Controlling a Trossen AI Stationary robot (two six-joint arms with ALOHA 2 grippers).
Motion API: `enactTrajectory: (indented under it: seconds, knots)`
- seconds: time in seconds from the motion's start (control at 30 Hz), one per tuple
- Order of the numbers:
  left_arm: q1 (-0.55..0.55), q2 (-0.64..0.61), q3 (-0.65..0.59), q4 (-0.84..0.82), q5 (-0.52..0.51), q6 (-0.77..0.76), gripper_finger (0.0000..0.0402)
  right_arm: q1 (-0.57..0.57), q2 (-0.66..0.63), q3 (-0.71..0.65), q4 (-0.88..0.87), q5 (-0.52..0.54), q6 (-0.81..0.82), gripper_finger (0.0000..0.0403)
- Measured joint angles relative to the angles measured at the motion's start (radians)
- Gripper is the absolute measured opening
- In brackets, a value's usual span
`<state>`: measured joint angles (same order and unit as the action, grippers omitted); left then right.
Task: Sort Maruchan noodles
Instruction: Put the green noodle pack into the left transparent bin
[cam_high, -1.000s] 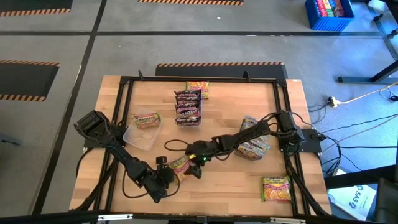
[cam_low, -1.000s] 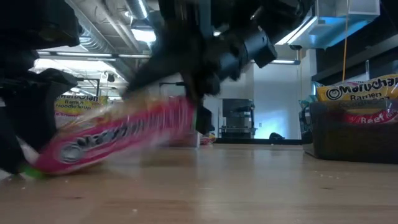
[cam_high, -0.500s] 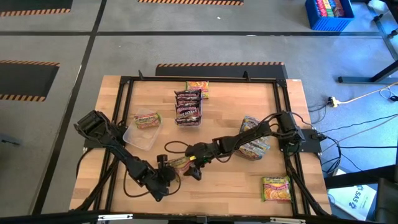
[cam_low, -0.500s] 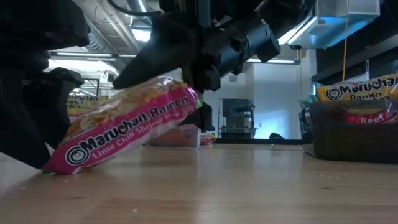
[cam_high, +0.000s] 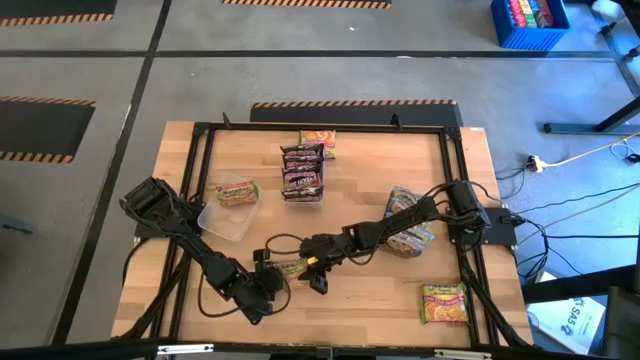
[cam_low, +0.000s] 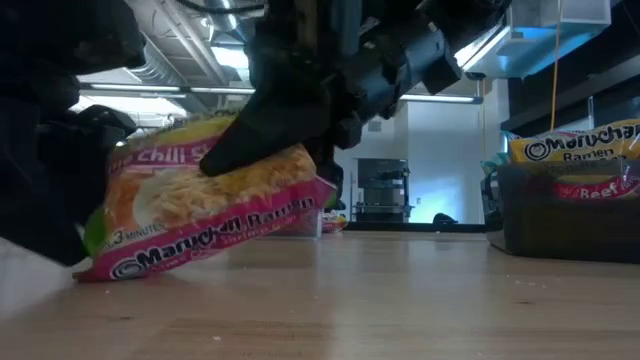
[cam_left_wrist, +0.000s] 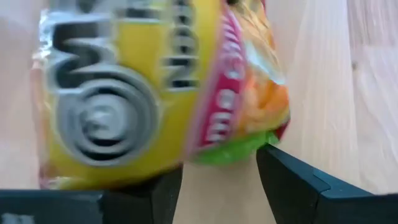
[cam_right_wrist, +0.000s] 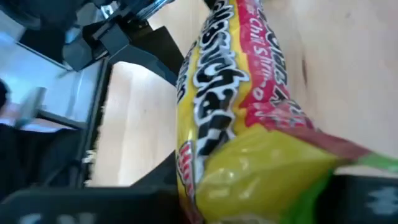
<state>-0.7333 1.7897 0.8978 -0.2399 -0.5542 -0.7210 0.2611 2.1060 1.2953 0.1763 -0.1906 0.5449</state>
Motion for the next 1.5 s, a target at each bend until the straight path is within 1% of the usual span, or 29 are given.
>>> enactTrajectory:
  seconds: [0.07,0.17,0.23,0.33,0.4,0.47,0.53,0.6,0.7,0.8,0.87,0.97,1.0,1.1,1.13,1.17,1.23,1.37,1.5]
  knots:
    - [-0.001,0.0,0.001,0.004,-0.033,0.009,0.0208,0.012,-0.006,0.0,-0.013,0.047,-0.031,0.0096]
    - [0.0,0.0,0.001,-0.002,-0.05,0.01,0.0222,0.034,-0.02,0.001,-0.055,0.13,-0.071,0.0093]
    - [0.002,0.0,0.001,0.002,-0.037,0.016,0.0225,0.048,-0.03,0.002,-0.087,0.169,-0.088,0.0094]
    - [0.001,-0.004,0.001,0.002,-0.011,0.014,0.0223,0.073,-0.047,0.002,-0.131,0.237,-0.113,0.0107]
    - [-0.002,-0.021,0.001,-0.002,0.026,0.021,0.0223,0.086,-0.051,0.001,-0.138,0.276,-0.136,0.011]
    - [-0.002,-0.052,0.001,-0.018,0.08,0.046,0.0224,0.099,-0.051,0.0,-0.136,0.306,-0.156,0.0108]
    - [-0.002,-0.103,0.001,-0.045,0.111,0.046,0.0225,0.11,-0.051,0.0,-0.135,0.33,-0.174,0.0103]
    - [-0.002,-0.169,0.001,-0.083,0.109,0.035,0.0224,0.121,-0.051,-0.001,-0.133,0.36,-0.199,0.0101]
    - [-0.006,-0.252,0.001,-0.092,0.104,0.047,0.0223,0.14,-0.05,-0.002,-0.105,0.436,-0.249,0.0106]
    - [-0.006,-0.3,0.003,-0.068,0.111,0.051,0.0224,0.157,-0.05,-0.002,-0.044,0.51,-0.293,0.0111]
    - [0.006,-0.319,0.002,-0.073,0.122,0.064,0.0226,0.166,-0.05,-0.002,-0.016,0.532,-0.317,0.011]
    - [0.039,-0.342,0.002,-0.073,0.176,0.068,0.0231,0.167,-0.05,-0.002,-0.001,0.547,-0.328,0.0102]
    - [0.052,-0.347,0.002,-0.071,0.212,0.069,0.0233,0.166,-0.05,-0.002,0.0,0.546,-0.333,0.0101]
    - [0.085,-0.352,0.002,-0.053,0.391,0.118,0.0241,0.165,-0.05,-0.002,0.007,0.536,-0.336,0.0101]
    - [0.092,-0.351,0.002,-0.053,0.435,0.134,0.0243,0.165,-0.05,-0.002,0.006,0.536,-0.336,0.0103]
    - [0.098,-0.349,0.002,-0.055,0.458,0.145,0.0244,0.165,-0.05,-0.002,0.006,0.536,-0.336,0.0106]
    - [0.111,-0.348,0.002,-0.055,0.458,0.155,0.0243,0.166,-0.05,-0.002,0.002,0.532,-0.336,0.0109]
    - [0.127,-0.348,0.001,-0.049,0.416,0.128,0.0241,0.163,-0.049,-0.002,-0.003,0.51,-0.331,0.0107]
    - [0.133,-0.348,0.001,-0.031,0.423,0.1,0.0241,0.164,-0.045,-0.002,0.0,0.493,-0.322,0.0104]
